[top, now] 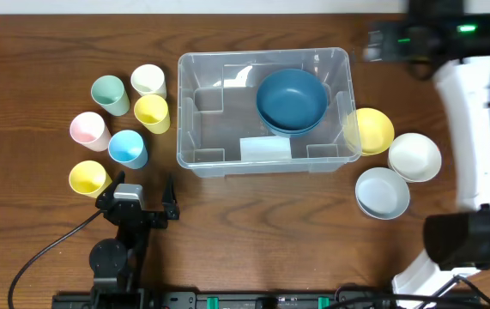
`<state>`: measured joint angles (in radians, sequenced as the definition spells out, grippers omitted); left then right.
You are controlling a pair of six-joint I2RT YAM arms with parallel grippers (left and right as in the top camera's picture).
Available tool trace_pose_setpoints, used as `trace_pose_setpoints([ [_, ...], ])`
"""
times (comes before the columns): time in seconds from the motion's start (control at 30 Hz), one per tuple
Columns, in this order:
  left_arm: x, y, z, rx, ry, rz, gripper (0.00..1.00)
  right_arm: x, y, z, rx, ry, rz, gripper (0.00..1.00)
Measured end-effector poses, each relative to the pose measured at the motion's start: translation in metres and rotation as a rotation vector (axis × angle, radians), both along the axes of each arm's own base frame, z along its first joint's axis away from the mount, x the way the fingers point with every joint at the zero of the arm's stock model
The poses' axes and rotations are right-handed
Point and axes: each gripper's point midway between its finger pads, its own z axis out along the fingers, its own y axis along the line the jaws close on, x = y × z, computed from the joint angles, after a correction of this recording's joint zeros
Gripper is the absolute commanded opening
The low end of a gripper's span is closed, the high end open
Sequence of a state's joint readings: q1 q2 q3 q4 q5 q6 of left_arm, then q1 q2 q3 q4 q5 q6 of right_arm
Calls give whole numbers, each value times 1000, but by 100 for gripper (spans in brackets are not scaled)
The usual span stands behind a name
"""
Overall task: Pack container
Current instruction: 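Release the bowl and move the right gripper to the beige bowl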
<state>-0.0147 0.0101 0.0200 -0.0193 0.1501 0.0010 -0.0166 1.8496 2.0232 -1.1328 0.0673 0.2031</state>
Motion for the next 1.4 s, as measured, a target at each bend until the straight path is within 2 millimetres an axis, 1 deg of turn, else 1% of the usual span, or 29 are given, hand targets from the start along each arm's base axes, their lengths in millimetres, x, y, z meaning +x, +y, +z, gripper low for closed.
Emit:
trace_pose_setpoints([
  [0.03, 0, 0, 0, 0, 0, 0, 98, -1, -17, -3, 19, 4, -53, 83],
  [0.07, 0, 0, 0, 0, 0, 0, 98, -4, -40, -7, 51, 8, -124, 80],
  [0.13, 0, 0, 0, 0, 0, 0, 98, -9, -76, -15, 103, 7, -223, 77],
  [0.17, 0, 0, 0, 0, 0, 0, 98, -12, -92, -21, 127, 12, -267, 77],
  [0.27, 0, 0, 0, 0, 0, 0, 98, -21, -122, -43, 175, 39, -345, 77],
  [0.33, 0, 0, 0, 0, 0, 0, 98, -23, -132, -60, 189, 62, -364, 77],
  [0.4, 0, 0, 0, 0, 0, 0, 98, -22, -137, -80, 190, 89, -357, 78],
  [0.53, 0, 0, 0, 0, 0, 0, 98, -11, -139, -115, 154, 130, -286, 78],
  [0.67, 0, 0, 0, 0, 0, 0, 98, 0, -151, -137, 71, 145, -230, 78],
  [0.73, 0, 0, 0, 0, 0, 0, 98, 2, -156, -146, 36, 159, -216, 77],
  [1.0, 0, 0, 0, 0, 0, 0, 98, 9, -169, -205, -32, 256, -161, 70],
  [1.07, 0, 0, 0, 0, 0, 0, 98, 11, -172, -214, -47, 263, -156, 69],
  [1.13, 0, 0, 0, 0, 0, 0, 98, 13, -175, -217, -62, 259, -154, 68],
  [1.27, 0, 0, 0, 0, 0, 0, 98, 19, -180, -215, -85, 237, -154, 64],
  [1.3, 0, 0, 0, 0, 0, 0, 98, 19, -181, -215, -88, 234, -154, 61],
  [1.4, 0, 0, 0, 0, 0, 0, 98, 18, -185, -215, -93, 235, -153, 47],
])
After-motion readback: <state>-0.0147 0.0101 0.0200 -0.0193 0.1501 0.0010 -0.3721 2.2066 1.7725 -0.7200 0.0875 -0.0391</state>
